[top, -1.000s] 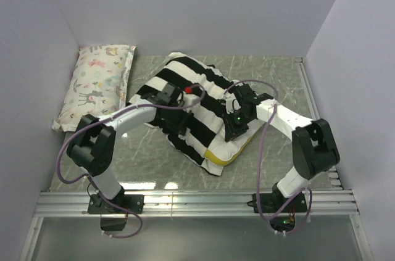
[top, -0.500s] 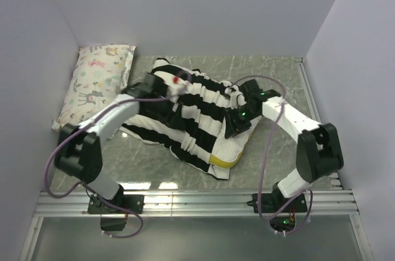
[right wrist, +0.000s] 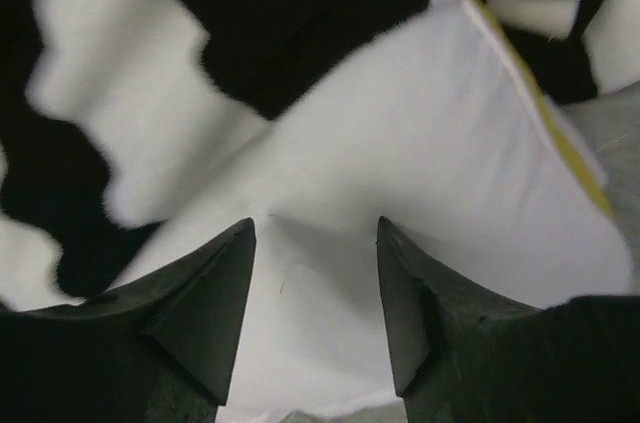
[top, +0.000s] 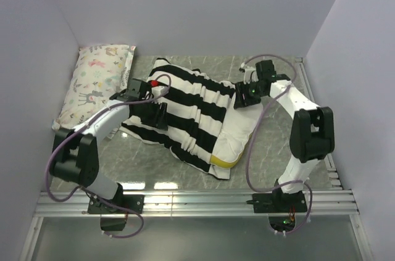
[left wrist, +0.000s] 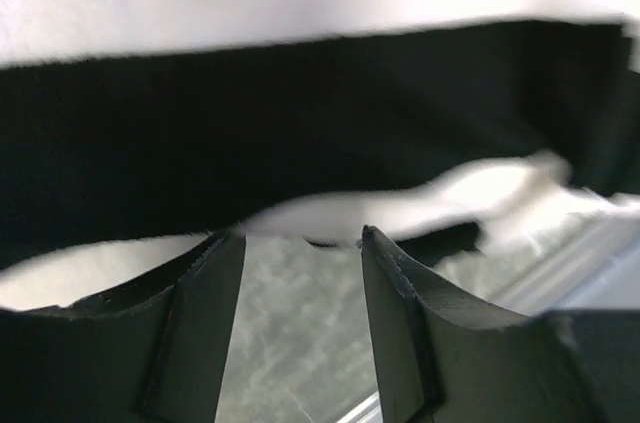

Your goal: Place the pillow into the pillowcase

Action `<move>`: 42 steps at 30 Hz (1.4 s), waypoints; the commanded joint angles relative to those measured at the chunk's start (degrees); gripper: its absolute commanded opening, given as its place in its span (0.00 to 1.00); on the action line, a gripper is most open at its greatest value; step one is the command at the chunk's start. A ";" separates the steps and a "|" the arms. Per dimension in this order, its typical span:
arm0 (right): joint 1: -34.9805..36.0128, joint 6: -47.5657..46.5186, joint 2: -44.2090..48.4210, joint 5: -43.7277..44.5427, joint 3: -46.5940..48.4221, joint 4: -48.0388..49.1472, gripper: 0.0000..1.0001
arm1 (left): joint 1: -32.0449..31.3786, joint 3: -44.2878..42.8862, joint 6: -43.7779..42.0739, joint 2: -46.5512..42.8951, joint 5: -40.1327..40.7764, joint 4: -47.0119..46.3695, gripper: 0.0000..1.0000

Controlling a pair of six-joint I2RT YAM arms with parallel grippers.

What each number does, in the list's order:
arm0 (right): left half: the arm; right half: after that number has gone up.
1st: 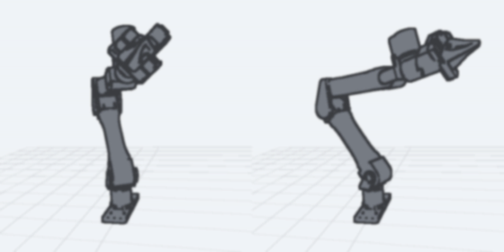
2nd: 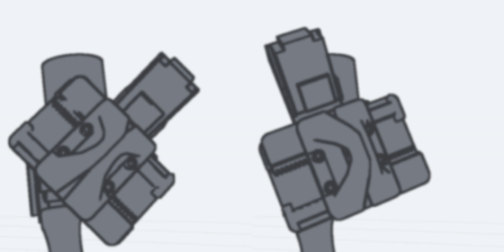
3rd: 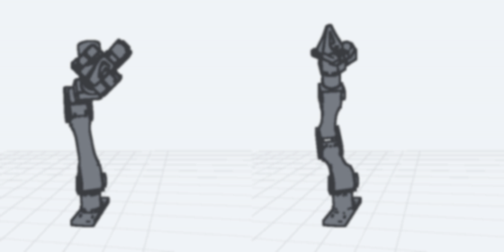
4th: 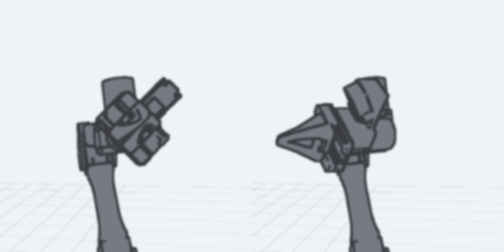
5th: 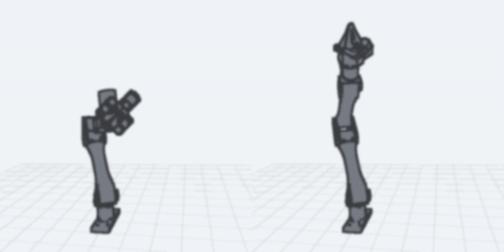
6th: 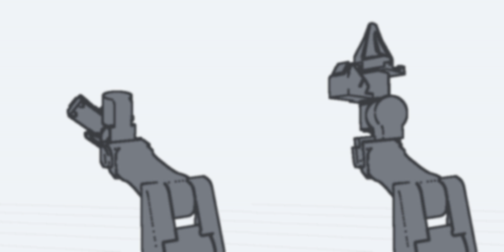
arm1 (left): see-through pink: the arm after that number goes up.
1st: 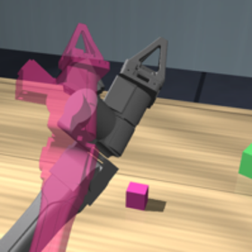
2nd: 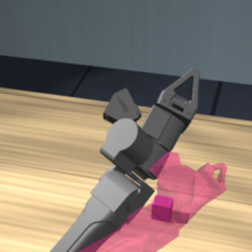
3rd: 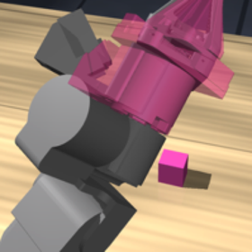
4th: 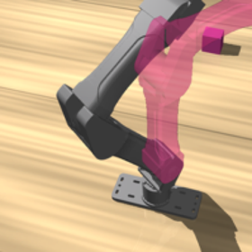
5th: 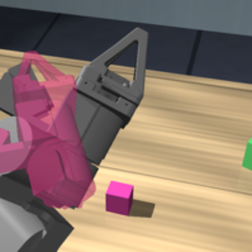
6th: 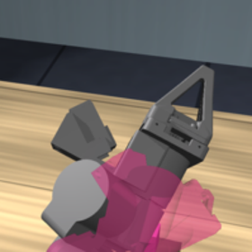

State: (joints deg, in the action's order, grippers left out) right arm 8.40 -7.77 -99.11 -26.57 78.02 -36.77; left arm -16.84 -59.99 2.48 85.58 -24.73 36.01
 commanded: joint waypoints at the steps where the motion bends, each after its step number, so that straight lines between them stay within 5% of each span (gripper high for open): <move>1: 0.21 0.21 -2.31 1.00 -4.44 2.67 0.56 | 0.05 -1.97 1.39 3.96 3.46 -4.80 0.55; 4: 0.12 -0.58 -0.31 -2.68 -11.82 2.85 0.50 | -0.03 -8.99 0.51 12.83 2.67 -7.70 0.53; 10: 2.66 -3.75 9.61 -15.06 -17.28 -2.24 0.38 | -3.02 -39.37 -0.02 35.24 -2.42 -7.62 0.53; 14: 18.17 -4.01 13.06 -20.63 -17.20 -5.58 0.39 | -3.73 -61.60 2.87 43.79 -3.31 -7.44 0.65; 16: 22.69 -2.70 16.03 -22.46 -17.02 -4.80 0.43 | -2.85 -62.80 3.67 41.96 -1.55 -9.71 0.74; 19: 23.07 -0.05 19.03 -21.88 -13.35 -4.79 0.49 | 0.40 -52.64 6.04 31.61 -2.33 -15.59 0.80; 25: 7.54 -2.86 23.34 2.67 -8.67 -5.15 0.54 | 4.89 -18.11 15.70 5.33 -11.90 -19.65 0.81; 30: 4.87 -8.32 22.13 17.33 -13.58 -3.91 0.66 | 3.93 5.21 22.47 -10.77 -20.44 -23.09 0.90; 37: 8.20 -1.73 7.38 7.24 -14.83 -2.78 0.63 | 3.66 18.58 28.36 -15.71 -23.52 -25.37 0.94; 42: 17.23 5.47 4.98 -6.96 -11.51 2.84 0.62 | 3.66 22.54 34.07 -16.94 -25.01 -28.36 0.98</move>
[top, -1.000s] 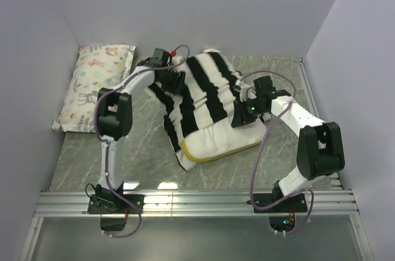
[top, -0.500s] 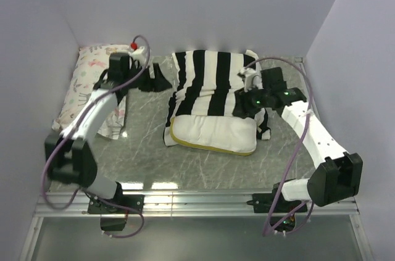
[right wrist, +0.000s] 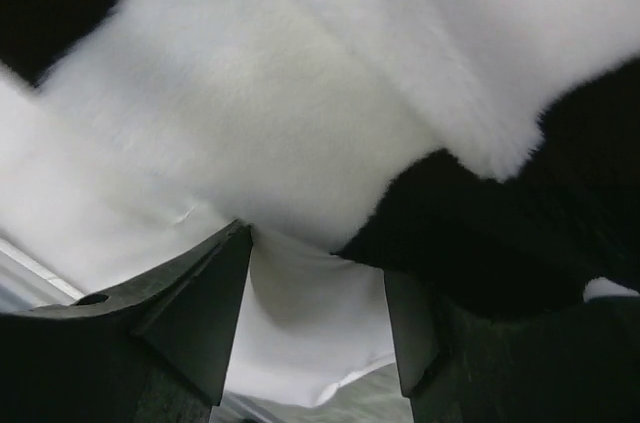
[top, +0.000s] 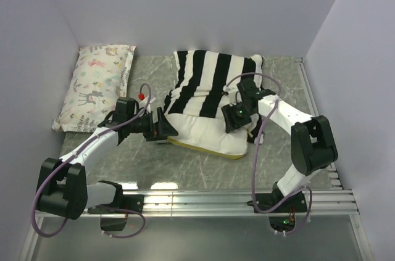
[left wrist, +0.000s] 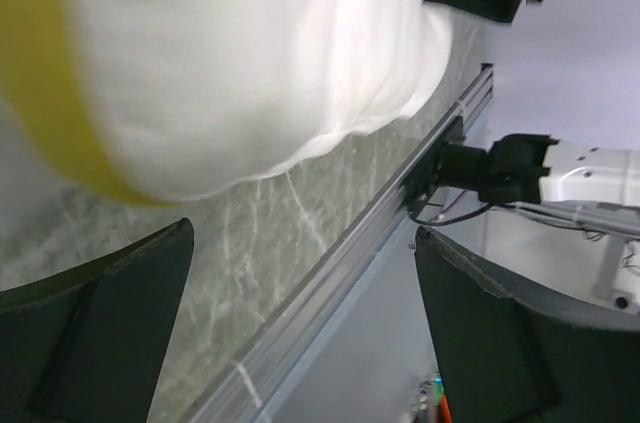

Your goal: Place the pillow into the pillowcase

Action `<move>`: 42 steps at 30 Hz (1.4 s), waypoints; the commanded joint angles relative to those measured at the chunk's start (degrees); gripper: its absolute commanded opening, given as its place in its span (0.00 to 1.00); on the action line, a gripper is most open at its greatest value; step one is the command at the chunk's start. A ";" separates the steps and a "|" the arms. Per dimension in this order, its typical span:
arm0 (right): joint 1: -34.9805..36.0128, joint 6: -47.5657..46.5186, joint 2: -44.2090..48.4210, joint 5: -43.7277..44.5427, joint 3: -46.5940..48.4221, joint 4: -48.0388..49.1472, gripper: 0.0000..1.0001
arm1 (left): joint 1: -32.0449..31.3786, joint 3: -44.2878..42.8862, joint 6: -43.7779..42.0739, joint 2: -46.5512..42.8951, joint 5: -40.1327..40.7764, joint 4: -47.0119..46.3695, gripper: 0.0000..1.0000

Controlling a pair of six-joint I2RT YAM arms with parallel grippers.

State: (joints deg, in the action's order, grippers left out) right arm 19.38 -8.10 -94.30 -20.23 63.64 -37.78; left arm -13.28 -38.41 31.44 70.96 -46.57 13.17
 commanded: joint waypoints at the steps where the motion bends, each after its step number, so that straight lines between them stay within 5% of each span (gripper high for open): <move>1: 8.03 7.03 -0.44 -15.35 4.29 4.46 0.62 | 0.09 1.41 7.21 -2.40 -2.66 -6.13 0.99; 6: 11.74 15.04 3.23 -22.31 13.52 6.23 0.68 | -0.96 5.36 14.78 -5.21 0.68 -6.58 0.99; 12: 9.80 11.79 14.04 2.70 5.49 1.31 0.85 | -5.70 9.23 21.81 -11.27 11.22 -2.90 0.99; 16: 9.72 11.61 20.20 15.21 -3.85 0.60 0.86 | -9.65 8.01 25.68 -11.64 20.97 2.73 0.99; 23: 9.89 11.87 17.50 14.70 -11.08 5.88 0.85 | -18.53 7.13 32.54 -7.08 29.16 -5.96 0.99; 35: 9.63 14.95 0.62 -0.77 -6.68 7.01 0.82 | -18.98 2.73 36.67 7.70 29.34 -15.18 0.99; 37: 9.63 15.04 -0.70 -2.53 -6.51 8.33 0.70 | -18.98 2.12 37.81 9.01 29.51 -17.03 0.99; 38: 9.71 15.22 -0.97 -4.10 -6.51 8.68 0.48 | -18.89 1.94 38.25 10.68 28.91 -18.43 0.92; 39: 9.63 15.13 -1.06 -5.34 -6.51 9.30 0.36 | -18.80 1.68 38.95 11.39 28.90 -21.49 0.72; 41: 9.71 14.69 -0.10 -10.58 -6.68 9.65 0.13 | -17.84 1.59 40.88 12.79 29.69 -25.10 0.52; 42: 9.80 14.25 1.73 -12.88 -6.86 9.48 0.00 | -17.40 1.59 42.98 13.24 29.17 -27.30 0.27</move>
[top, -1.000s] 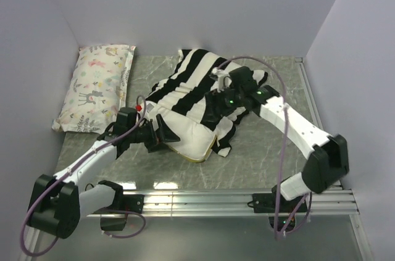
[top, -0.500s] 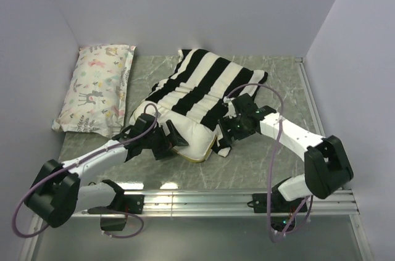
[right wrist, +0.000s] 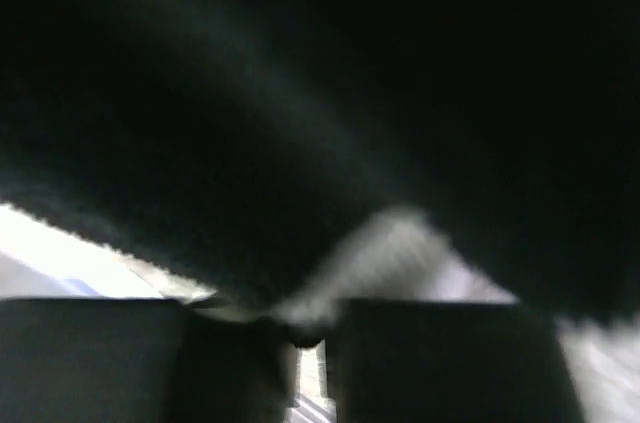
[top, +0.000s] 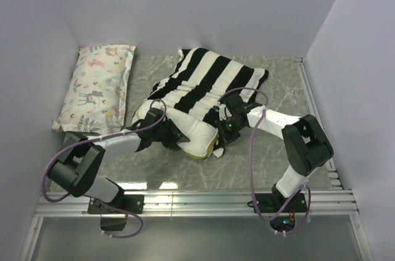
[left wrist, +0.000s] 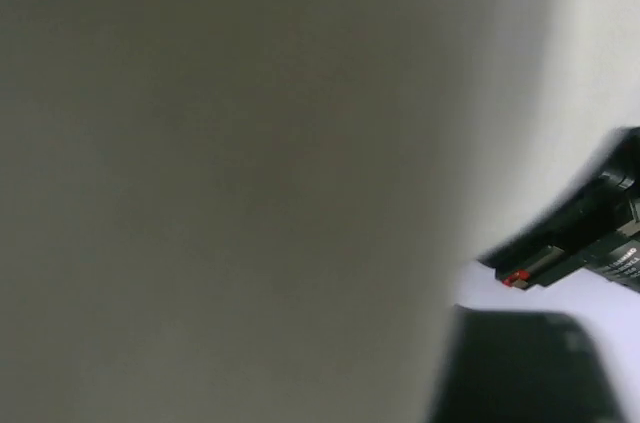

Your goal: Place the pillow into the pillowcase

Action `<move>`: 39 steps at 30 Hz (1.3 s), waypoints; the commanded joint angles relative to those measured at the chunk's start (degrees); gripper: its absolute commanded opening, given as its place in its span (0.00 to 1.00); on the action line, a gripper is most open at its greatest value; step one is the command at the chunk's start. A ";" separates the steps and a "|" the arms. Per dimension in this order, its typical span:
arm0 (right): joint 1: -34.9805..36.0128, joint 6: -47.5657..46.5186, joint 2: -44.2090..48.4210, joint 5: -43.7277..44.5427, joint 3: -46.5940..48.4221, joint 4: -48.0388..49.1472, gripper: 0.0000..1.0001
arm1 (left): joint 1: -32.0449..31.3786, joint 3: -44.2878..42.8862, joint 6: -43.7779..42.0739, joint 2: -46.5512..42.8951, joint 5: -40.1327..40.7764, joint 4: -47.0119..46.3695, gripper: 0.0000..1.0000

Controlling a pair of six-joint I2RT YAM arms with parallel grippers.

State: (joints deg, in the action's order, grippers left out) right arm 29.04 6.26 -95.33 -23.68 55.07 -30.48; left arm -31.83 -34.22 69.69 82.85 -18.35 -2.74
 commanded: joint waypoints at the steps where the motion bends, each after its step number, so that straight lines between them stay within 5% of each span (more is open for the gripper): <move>1: 0.40 -0.89 4.09 -11.11 1.53 2.09 0.00 | 1.68 -3.04 5.88 1.79 0.86 -14.45 0.15; 3: 2.07 -2.82 8.20 -16.89 1.18 1.04 0.00 | 3.44 -4.10 7.73 2.23 0.51 -16.15 0.00; 11: 17.18 -15.48 10.78 -28.08 6.61 -11.08 0.00 | 6.61 -7.88 14.68 1.61 2.09 -18.00 0.00; 20: 31.06 -24.62 0.86 -38.25 23.29 -24.17 0.00 | 8.45 -11.84 19.08 3.55 2.79 -18.53 0.00; 26: 27.40 -23.15 2.58 -36.71 28.53 -26.13 0.00 | 7.93 -9.91 15.40 3.38 2.18 -17.83 0.00; 28: 21.34 -21.04 4.62 -35.30 25.63 -23.66 0.07 | 7.67 -8.33 8.91 2.76 1.22 -16.25 0.02; 29: 19.24 -21.72 5.76 -34.86 23.96 -24.53 0.22 | 6.97 -8.67 5.14 2.06 0.95 -9.80 0.04; 31: 14.67 -26.70 6.12 -33.11 23.94 -32.42 0.47 | 6.35 -10.16 -8.43 0.57 -1.58 -4.49 0.28; 32: 13.34 -28.83 5.95 -32.75 25.25 -38.89 0.61 | 6.26 -11.04 -13.04 0.12 -2.91 2.32 0.48; 36: 6.05 -36.14 7.26 -33.01 29.65 -47.47 0.68 | 7.92 -17.27 -37.54 -2.95 -7.66 19.56 0.64; 39: 3.13 -29.06 8.93 -26.45 31.85 -38.15 0.67 | 13.36 -19.21 -48.28 -7.51 -16.08 26.10 0.66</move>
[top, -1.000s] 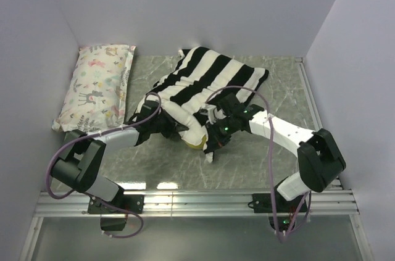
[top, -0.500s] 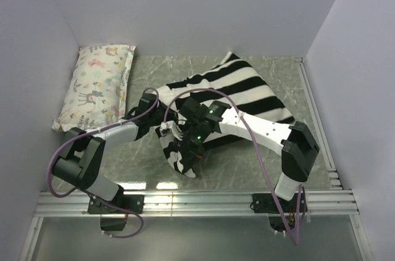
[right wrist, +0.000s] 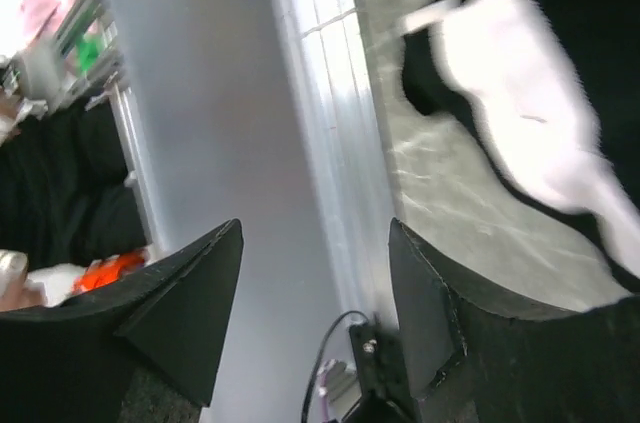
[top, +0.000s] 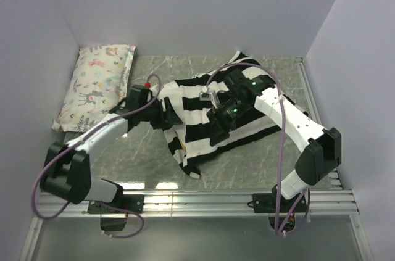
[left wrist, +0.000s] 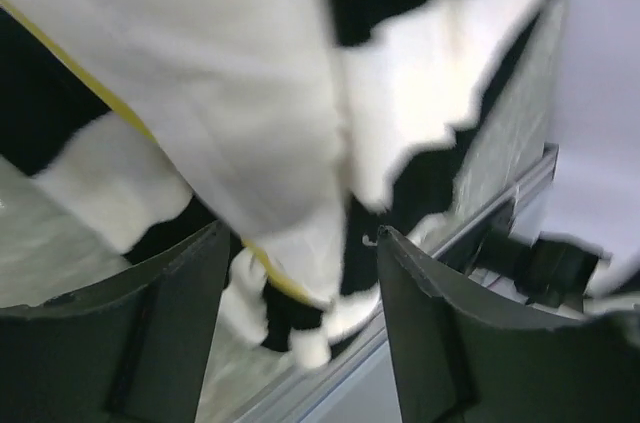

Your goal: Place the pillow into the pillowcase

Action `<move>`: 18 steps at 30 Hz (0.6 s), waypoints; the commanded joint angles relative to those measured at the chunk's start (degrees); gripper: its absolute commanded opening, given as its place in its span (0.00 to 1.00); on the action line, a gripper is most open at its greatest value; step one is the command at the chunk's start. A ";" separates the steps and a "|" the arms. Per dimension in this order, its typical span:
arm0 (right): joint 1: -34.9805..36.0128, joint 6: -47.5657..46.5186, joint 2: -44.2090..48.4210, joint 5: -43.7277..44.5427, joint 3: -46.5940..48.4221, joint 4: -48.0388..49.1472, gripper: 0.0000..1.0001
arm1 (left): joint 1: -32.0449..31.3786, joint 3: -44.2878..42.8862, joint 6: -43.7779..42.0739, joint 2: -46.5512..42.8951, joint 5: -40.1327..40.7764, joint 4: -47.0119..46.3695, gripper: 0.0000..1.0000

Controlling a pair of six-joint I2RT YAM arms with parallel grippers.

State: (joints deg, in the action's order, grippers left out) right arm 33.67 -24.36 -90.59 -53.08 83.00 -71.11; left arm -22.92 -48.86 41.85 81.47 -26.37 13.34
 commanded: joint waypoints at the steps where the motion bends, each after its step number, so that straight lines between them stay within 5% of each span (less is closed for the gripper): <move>1: -1.24 9.43 4.89 6.46 3.14 6.99 0.67 | 5.94 -4.75 -22.49 -9.19 -10.61 10.99 0.66; 3: -1.24 17.11 6.21 19.20 1.47 20.79 0.67 | 11.12 -4.84 -23.65 -12.02 -12.66 10.74 0.71; 6: -1.06 23.03 1.66 31.26 4.43 27.06 0.67 | 17.54 -6.41 -22.34 -12.66 -11.07 6.70 0.73; 18: -0.01 32.88 -24.62 48.24 34.93 29.98 0.69 | 18.61 -14.51 -13.11 13.79 -6.76 -8.94 0.71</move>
State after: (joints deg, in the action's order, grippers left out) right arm 32.84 4.38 -111.96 -11.05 112.16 -43.97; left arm -4.32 -60.69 25.91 93.12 -33.45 9.72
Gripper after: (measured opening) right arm 0.688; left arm 0.717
